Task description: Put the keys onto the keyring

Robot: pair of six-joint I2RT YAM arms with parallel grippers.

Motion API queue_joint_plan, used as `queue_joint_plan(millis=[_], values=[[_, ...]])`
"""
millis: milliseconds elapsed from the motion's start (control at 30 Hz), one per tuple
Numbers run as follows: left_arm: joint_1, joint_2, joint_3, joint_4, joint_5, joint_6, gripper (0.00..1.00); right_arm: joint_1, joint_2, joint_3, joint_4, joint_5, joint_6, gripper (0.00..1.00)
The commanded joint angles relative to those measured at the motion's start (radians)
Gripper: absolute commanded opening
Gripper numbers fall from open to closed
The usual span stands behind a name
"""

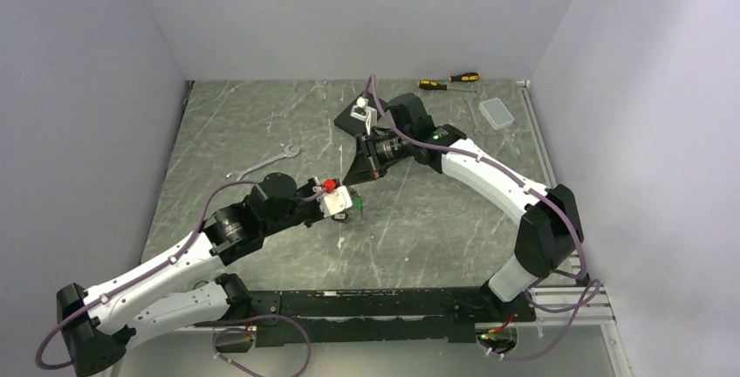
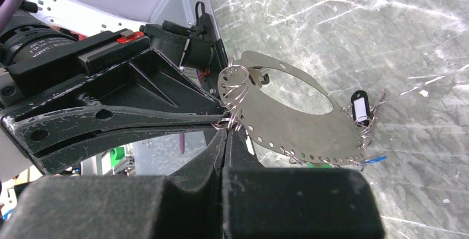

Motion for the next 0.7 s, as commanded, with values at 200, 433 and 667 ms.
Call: queue_joint_plan(millis=[200,433,667], values=[[0.000,0.001,-0.013,0.094,-0.026,0.018,0.00,0.006,-0.029,-0.025,0.112,-0.020,0.013,0.00],[0.000,0.020,-0.015,0.115,-0.089,0.021,0.00,0.013,-0.026,-0.045,0.152,-0.072,0.028,0.00],[0.000,0.016,-0.028,0.086,-0.143,0.083,0.00,0.014,-0.050,-0.053,0.138,-0.116,0.016,0.00]])
